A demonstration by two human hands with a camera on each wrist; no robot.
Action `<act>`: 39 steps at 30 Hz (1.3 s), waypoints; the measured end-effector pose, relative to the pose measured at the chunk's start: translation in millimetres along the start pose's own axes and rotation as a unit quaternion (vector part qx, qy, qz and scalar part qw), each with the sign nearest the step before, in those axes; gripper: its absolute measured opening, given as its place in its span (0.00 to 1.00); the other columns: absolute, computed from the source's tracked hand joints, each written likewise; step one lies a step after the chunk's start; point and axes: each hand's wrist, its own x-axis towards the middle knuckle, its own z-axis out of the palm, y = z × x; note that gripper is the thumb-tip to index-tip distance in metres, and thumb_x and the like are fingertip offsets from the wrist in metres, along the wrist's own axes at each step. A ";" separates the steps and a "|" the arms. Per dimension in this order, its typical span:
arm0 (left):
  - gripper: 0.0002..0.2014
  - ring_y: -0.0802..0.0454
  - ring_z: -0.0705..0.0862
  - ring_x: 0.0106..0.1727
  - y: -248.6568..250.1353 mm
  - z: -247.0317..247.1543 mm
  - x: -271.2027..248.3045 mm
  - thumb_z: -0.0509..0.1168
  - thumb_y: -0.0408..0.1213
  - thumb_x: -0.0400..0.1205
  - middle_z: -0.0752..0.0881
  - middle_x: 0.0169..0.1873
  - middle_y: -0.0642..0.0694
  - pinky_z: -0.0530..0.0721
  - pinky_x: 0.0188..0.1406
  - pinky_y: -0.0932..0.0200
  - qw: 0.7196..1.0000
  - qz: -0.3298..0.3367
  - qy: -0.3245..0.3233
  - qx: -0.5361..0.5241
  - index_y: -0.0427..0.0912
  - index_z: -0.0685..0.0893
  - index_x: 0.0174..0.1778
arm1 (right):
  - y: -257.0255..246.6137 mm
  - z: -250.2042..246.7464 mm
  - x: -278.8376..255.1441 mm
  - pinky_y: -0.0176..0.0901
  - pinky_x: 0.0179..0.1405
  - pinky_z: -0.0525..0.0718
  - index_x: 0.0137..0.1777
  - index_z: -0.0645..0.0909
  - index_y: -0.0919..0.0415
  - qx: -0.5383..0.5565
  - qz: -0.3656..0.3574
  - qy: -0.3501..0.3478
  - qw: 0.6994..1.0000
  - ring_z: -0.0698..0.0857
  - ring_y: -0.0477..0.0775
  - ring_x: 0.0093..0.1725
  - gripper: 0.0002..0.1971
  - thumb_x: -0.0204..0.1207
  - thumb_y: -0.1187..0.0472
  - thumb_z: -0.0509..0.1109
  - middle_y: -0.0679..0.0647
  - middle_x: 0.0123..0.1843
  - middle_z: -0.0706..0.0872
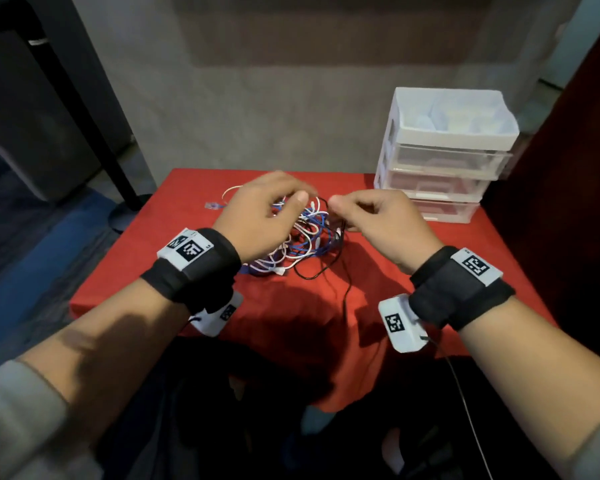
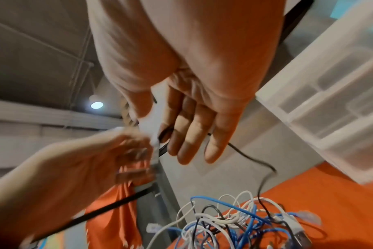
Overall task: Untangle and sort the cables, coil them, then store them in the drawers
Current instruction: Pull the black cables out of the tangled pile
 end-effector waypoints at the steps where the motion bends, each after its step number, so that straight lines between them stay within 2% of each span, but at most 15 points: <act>1: 0.16 0.59 0.82 0.62 3.2 2.4 5.5 0.59 0.40 0.87 0.87 0.61 0.52 0.77 0.67 0.61 1.000 0.003 0.012 0.002 0.47 0.86 0.68 | -0.9 2.3 -1.7 0.61 0.55 0.89 0.47 0.91 0.58 -0.026 -0.025 -0.015 0.999 0.92 0.55 0.44 0.08 0.81 0.55 0.73 0.54 0.41 0.94; 4: 0.21 0.59 0.84 0.66 15.9 19.2 14.3 0.56 0.45 0.89 0.86 0.67 0.51 0.77 0.68 0.65 0.994 -0.025 -0.093 -0.049 0.52 0.74 0.79 | -5.4 4.9 -6.8 0.68 0.53 0.88 0.55 0.80 0.57 -0.030 -0.057 -0.079 0.995 0.93 0.55 0.42 0.06 0.84 0.68 0.67 0.63 0.41 0.90; 7: 0.11 0.62 0.88 0.40 15.8 32.7 20.2 0.54 0.50 0.90 0.91 0.40 0.53 0.86 0.50 0.57 0.986 -0.069 -0.138 -0.064 0.55 0.81 0.59 | -11.7 -2.9 -10.9 0.63 0.52 0.90 0.56 0.75 0.53 -0.046 -0.063 -0.101 0.992 0.93 0.56 0.39 0.08 0.84 0.68 0.65 0.56 0.41 0.93; 9: 0.17 0.63 0.80 0.30 14.0 31.8 24.0 0.54 0.50 0.91 0.84 0.29 0.57 0.81 0.39 0.55 0.986 -0.065 -0.147 -0.035 0.48 0.84 0.45 | -11.2 -16.6 -7.8 0.61 0.52 0.89 0.52 0.78 0.52 -0.092 -0.067 -0.077 0.990 0.91 0.53 0.38 0.09 0.83 0.68 0.66 0.52 0.38 0.92; 11: 0.16 0.63 0.75 0.26 8.9 27.5 25.3 0.57 0.46 0.91 0.79 0.24 0.57 0.73 0.33 0.59 0.986 -0.048 -0.157 0.001 0.46 0.84 0.43 | -9.6 -37.5 -2.7 0.63 0.51 0.88 0.48 0.81 0.48 -0.119 -0.062 -0.034 0.990 0.89 0.56 0.38 0.08 0.80 0.63 0.65 0.50 0.36 0.91; 13: 0.14 0.60 0.76 0.29 -3.4 17.3 26.8 0.57 0.44 0.91 0.79 0.27 0.54 0.72 0.35 0.59 0.986 -0.025 -0.160 0.042 0.46 0.82 0.42 | -5.0 -63.6 2.8 0.60 0.52 0.89 0.47 0.83 0.49 -0.121 -0.037 0.005 0.992 0.90 0.61 0.41 0.08 0.81 0.64 0.66 0.53 0.38 0.91; 15: 0.14 0.51 0.79 0.36 -26.9 3.0 30.8 0.57 0.45 0.91 0.82 0.32 0.49 0.74 0.40 0.55 0.985 -0.032 -0.146 0.087 0.44 0.81 0.43 | 5.0 -90.2 4.9 0.48 0.50 0.85 0.49 0.84 0.50 -0.180 -0.022 0.034 0.983 0.89 0.50 0.42 0.09 0.84 0.65 0.66 0.53 0.41 0.92; 18: 0.16 0.44 0.83 0.41 -54.1 -16.8 37.7 0.58 0.48 0.90 0.84 0.35 0.47 0.78 0.43 0.52 0.979 -0.069 -0.118 0.148 0.43 0.83 0.45 | 21.4 -118.4 10.8 0.52 0.51 0.86 0.50 0.83 0.49 -0.233 0.006 0.082 0.969 0.90 0.53 0.46 0.08 0.85 0.63 0.66 0.49 0.42 0.93; 22: 0.16 0.42 0.80 0.38 -48.5 -10.1 44.8 0.58 0.49 0.89 0.82 0.32 0.48 0.79 0.41 0.49 0.978 -0.044 -0.107 0.171 0.43 0.81 0.42 | 29.4 -107.6 14.9 0.52 0.61 0.84 0.51 0.84 0.46 -0.310 0.019 0.028 0.950 0.88 0.58 0.56 0.09 0.81 0.63 0.69 0.48 0.52 0.92; 25: 0.14 0.46 0.79 0.36 -26.4 10.1 49.0 0.59 0.49 0.89 0.78 0.29 0.53 0.78 0.38 0.51 0.976 -0.010 -0.120 0.180 0.46 0.82 0.43 | 20.9 -68.9 14.4 0.54 0.71 0.75 0.68 0.84 0.48 -0.385 -0.059 -0.051 0.919 0.82 0.61 0.66 0.18 0.80 0.46 0.71 0.52 0.64 0.89; 27: 0.14 0.45 0.79 0.35 -12.4 23.7 51.6 0.59 0.49 0.88 0.78 0.28 0.53 0.76 0.35 0.51 0.975 0.020 -0.127 0.183 0.47 0.81 0.42 | 11.7 -37.1 15.7 0.47 0.57 0.74 0.64 0.85 0.55 -0.352 -0.083 -0.102 0.927 0.84 0.60 0.59 0.15 0.83 0.49 0.70 0.56 0.58 0.89; 29: 0.14 0.44 0.79 0.35 -5.6 31.7 52.3 0.59 0.48 0.88 0.76 0.27 0.53 0.74 0.33 0.51 0.973 0.040 -0.131 0.187 0.48 0.77 0.39 | 4.6 -18.5 20.2 0.48 0.45 0.73 0.47 0.85 0.58 -0.319 -0.079 -0.098 0.939 0.85 0.62 0.50 0.08 0.85 0.56 0.68 0.57 0.47 0.90; 31: 0.14 0.45 0.76 0.35 -9.8 30.7 50.4 0.58 0.48 0.89 0.74 0.26 0.54 0.71 0.34 0.51 0.974 0.046 -0.133 0.176 0.51 0.73 0.37 | 3.7 -18.5 26.6 0.52 0.47 0.79 0.41 0.85 0.59 -0.306 -0.062 -0.090 0.946 0.87 0.59 0.45 0.12 0.85 0.58 0.66 0.53 0.40 0.91; 35: 0.19 0.44 0.79 0.42 -44.6 21.9 42.6 0.53 0.51 0.88 0.83 0.35 0.48 0.75 0.49 0.51 0.979 0.064 -0.133 0.141 0.44 0.82 0.42 | 7.2 -48.6 39.2 0.51 0.53 0.84 0.43 0.88 0.56 -0.302 -0.054 -0.076 0.949 0.87 0.46 0.38 0.11 0.85 0.59 0.66 0.48 0.38 0.92; 39: 0.19 0.45 0.78 0.44 -80.3 16.1 41.4 0.52 0.55 0.87 0.77 0.38 0.51 0.77 0.51 0.50 0.981 0.007 -0.127 0.148 0.48 0.82 0.44 | 11.1 -83.1 49.0 0.55 0.56 0.86 0.44 0.89 0.51 -0.287 -0.051 0.020 0.956 0.90 0.50 0.46 0.12 0.82 0.51 0.65 0.43 0.40 0.92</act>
